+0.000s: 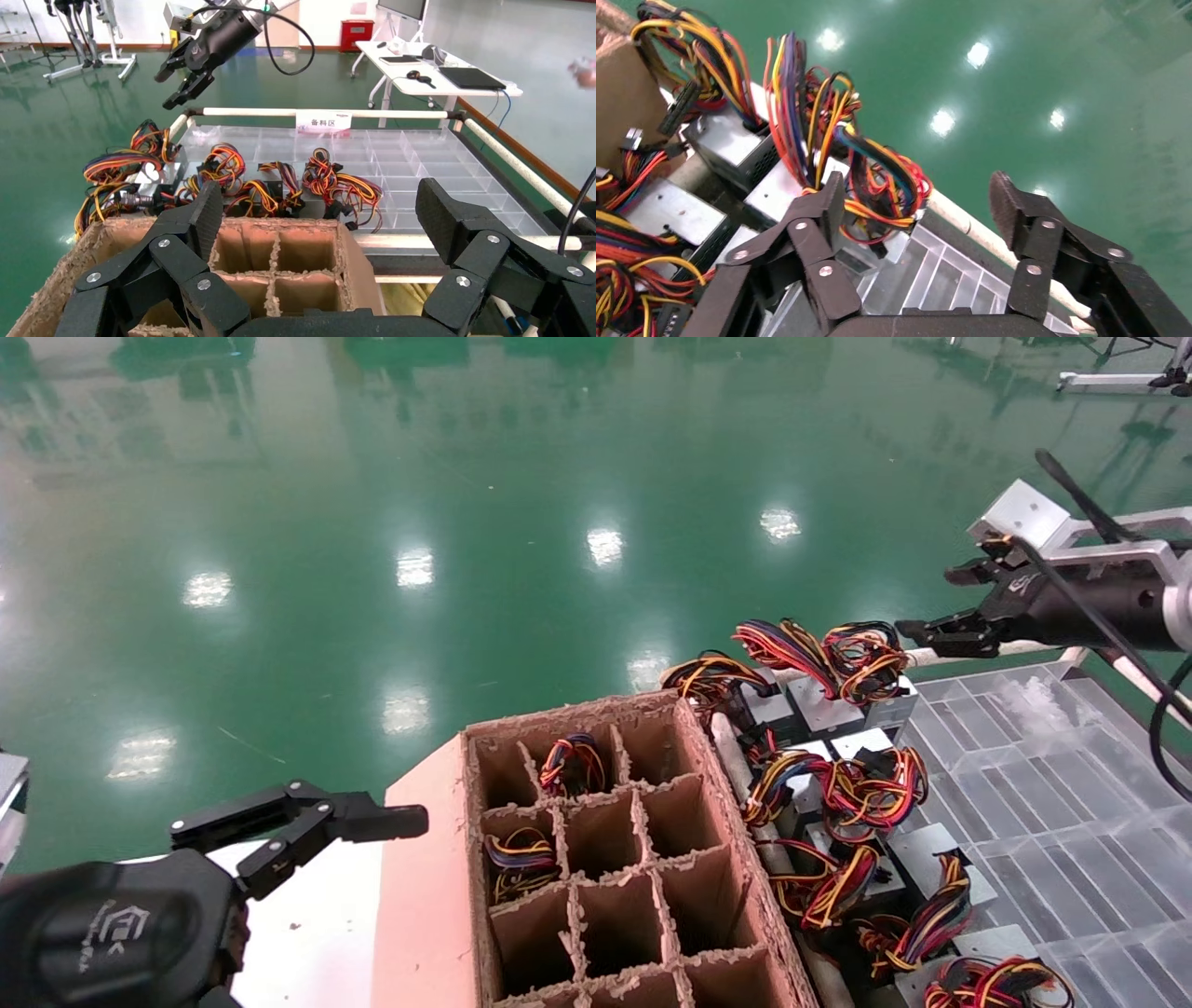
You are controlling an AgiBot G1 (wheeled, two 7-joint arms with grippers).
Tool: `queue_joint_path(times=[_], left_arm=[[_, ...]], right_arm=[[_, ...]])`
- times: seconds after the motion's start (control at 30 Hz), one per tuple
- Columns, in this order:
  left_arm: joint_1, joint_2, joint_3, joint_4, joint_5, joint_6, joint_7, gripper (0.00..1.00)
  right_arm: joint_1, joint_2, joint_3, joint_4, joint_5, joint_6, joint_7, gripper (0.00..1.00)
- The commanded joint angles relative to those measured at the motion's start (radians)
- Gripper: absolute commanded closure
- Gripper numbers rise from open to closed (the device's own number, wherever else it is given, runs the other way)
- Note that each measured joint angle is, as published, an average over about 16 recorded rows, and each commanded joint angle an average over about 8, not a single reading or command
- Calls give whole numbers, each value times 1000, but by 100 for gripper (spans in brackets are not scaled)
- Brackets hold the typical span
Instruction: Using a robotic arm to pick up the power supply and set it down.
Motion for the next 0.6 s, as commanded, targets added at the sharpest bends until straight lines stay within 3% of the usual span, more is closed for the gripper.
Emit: queue_joint_path(times=[0.03, 0.6], left_arm=[[0, 0, 0, 0, 0, 0, 0, 0], [0, 0, 0, 1, 0, 0, 0, 0]], right_arm=[[14, 12, 9, -19, 8, -24, 18, 0], [-235, 117, 81, 336, 249, -157, 134, 0]])
